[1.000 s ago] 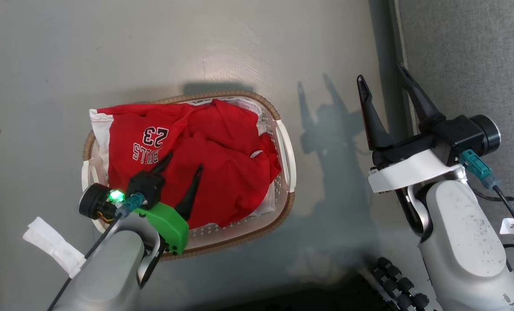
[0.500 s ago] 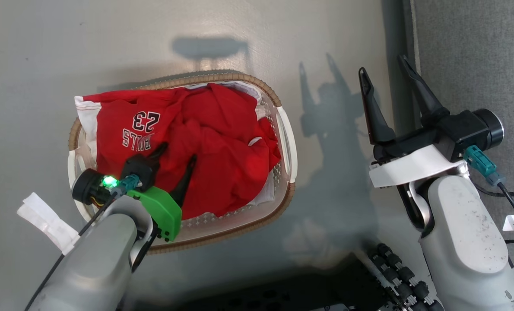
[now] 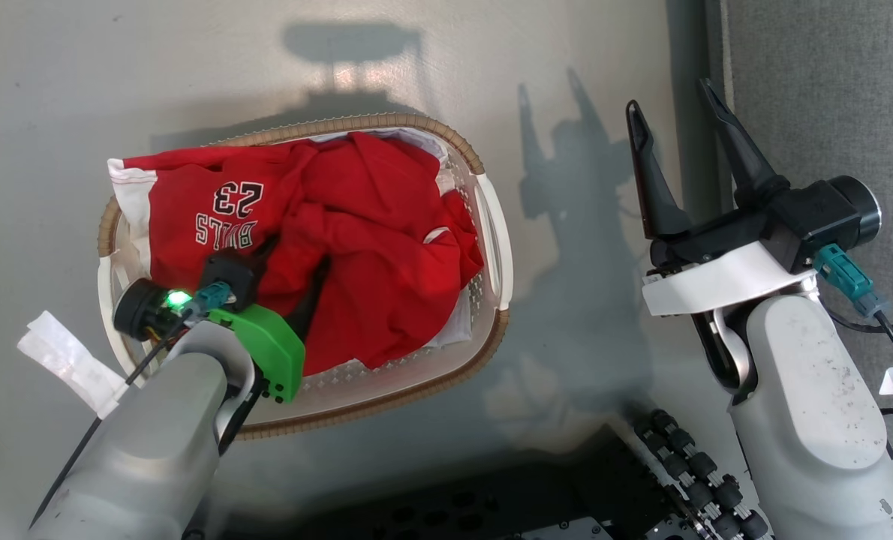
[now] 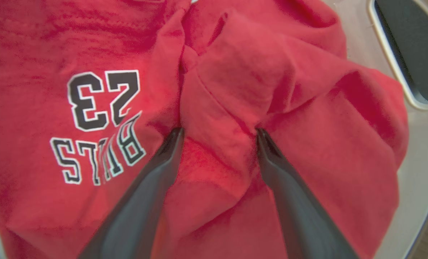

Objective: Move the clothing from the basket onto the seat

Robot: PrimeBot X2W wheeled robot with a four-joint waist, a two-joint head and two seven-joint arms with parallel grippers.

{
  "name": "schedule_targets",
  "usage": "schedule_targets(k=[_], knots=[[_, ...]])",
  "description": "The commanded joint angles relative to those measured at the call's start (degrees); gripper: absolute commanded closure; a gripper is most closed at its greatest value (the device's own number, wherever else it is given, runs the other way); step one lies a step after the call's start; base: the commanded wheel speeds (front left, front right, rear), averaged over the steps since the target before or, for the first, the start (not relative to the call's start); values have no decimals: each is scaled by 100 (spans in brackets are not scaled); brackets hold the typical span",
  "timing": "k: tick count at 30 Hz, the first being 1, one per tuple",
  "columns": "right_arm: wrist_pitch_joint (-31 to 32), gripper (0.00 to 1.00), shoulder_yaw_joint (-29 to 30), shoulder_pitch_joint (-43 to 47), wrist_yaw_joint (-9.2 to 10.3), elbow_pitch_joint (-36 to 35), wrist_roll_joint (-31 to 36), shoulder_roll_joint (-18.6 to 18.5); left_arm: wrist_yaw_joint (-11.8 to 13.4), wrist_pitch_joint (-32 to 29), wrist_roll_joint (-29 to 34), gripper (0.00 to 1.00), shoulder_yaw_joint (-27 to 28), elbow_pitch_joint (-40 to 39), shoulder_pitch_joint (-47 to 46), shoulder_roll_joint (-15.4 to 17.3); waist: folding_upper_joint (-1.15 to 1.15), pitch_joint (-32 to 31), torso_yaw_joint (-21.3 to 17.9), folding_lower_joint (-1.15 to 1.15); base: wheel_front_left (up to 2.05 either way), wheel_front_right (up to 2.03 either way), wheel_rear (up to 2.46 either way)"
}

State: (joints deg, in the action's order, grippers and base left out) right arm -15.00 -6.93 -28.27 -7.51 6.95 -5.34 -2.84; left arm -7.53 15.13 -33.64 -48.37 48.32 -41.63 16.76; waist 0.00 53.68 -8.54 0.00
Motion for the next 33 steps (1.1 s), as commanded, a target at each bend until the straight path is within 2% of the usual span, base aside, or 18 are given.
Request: schedule_targets(k=[1, 2, 3, 14, 33], knots=[[-27, 0, -4, -54, 4, 14, -51, -15, 9, 3, -116, 5, 2, 111, -82, -17, 0, -17, -5, 0, 0, 0, 0], [-27, 0, -7, -54, 4, 26, -63, -13, 9, 2, -145, 71, -37, 107, -91, -32, 0, -29, -10, 0, 0, 0, 0], [-27, 0, -7, -53, 4, 47, -81, -14, 8, 3, -233, 100, -81, 112, -77, -44, 0, -49, -14, 0, 0, 0, 0], [-27, 0, 15, 55, 4, 176, -138, -16, 8, 3, -684, 100, -372, 144, 138, -7, 0, -619, -3, 0, 0, 0, 0], [-28, 0, 177, 653, 5, 639, -143, -16, 9, 3, -490, 100, 205, -129, 1416, -200, 0, -2410, 244, 0, 0, 0, 0]])
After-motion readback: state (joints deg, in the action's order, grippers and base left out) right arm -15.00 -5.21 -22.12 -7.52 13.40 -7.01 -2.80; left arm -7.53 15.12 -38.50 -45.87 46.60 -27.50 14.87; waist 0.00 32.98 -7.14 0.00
